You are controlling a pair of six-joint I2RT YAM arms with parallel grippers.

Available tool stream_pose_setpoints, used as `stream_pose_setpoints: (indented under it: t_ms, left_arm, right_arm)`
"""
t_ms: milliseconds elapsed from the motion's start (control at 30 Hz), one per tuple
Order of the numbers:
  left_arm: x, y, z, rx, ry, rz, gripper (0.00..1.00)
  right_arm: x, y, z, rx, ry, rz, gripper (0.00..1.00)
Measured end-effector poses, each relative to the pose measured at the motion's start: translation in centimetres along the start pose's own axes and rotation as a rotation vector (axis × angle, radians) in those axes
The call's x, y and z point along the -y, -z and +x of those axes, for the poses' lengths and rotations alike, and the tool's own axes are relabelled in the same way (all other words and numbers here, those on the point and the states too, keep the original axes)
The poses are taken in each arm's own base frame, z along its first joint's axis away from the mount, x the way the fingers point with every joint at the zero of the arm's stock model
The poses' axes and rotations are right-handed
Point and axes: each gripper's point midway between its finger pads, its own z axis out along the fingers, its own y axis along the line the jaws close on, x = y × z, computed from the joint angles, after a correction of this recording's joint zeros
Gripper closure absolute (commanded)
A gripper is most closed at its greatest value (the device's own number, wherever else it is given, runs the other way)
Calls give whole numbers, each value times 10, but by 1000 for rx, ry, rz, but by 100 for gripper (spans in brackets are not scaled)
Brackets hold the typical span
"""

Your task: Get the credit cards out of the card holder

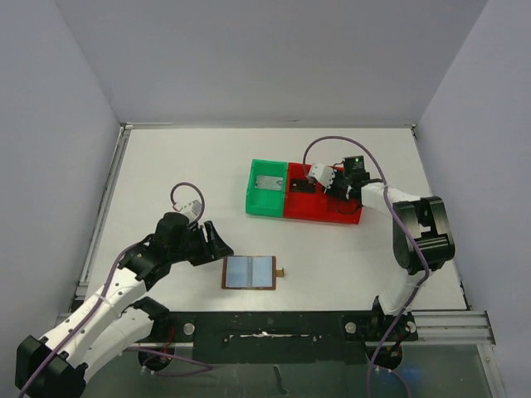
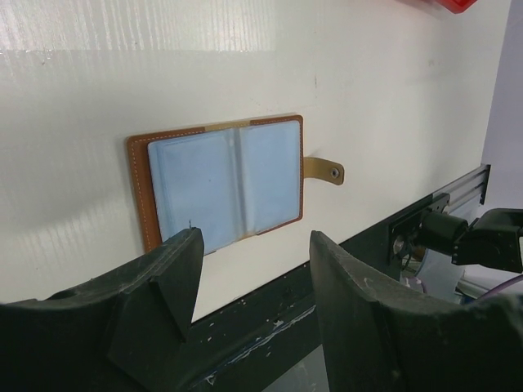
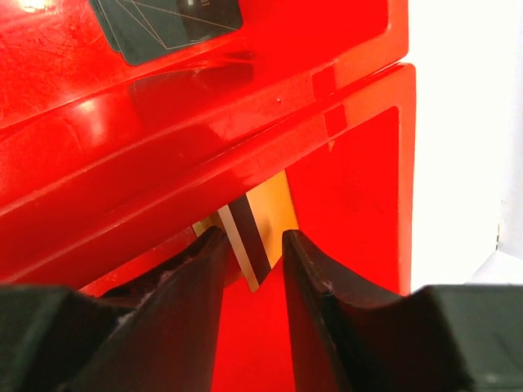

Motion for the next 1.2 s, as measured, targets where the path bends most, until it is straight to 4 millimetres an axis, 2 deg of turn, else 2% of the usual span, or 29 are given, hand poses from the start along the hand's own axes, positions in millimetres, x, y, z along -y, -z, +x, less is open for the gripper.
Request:
stream_pose_setpoints:
  t_ms: [33,267,400,633,733,800,867,933,967,1000,1067,1133,1200]
  left_arm:
    - [0,0,0,1,0,1,46]
    - [-6,0,5,-13,8,-13,46]
    - [-6,0,6,-14,8,-14,46]
    - [-6,-1,6,-16,14,-17,46]
    - [-7,-1,7,-17,24,-19,46]
    - [-9,-2,7,-18,30,-25,46]
    - [-12,-4,10,-27,38,-37,46]
    - [-16,-7,13,-39,44,-51,46]
    - [-19,-9,14,-45,48,-60,46]
    - [-21,-11,16,-54,52,-70,46]
    - [-26,-14,19,-71,62,-89,45]
    - [-32,-19,22,-87,71,-116,45]
    - [-37,-22,24,-94,75,-138,45]
  right_arm:
    - [0,0,0,0,-1,0,60]
    - [0,1,-1,4,-22,2,58]
    - [0,2,-1,12,-45,-1,53]
    - [12,20,-15,73,-93,31,54]
    - [25,37,-24,107,-150,75,48]
    - [34,56,-37,158,-233,109,47]
    - [46,87,-59,257,-351,161,45]
    - [51,127,-86,395,-482,230,44]
    - [46,143,-98,453,-530,241,44]
    - [32,164,-119,535,-593,228,44]
    - [-6,191,-162,670,-703,124,49]
    - [-52,203,-197,736,-832,-40,53]
    - [-95,203,-217,714,-976,-192,54]
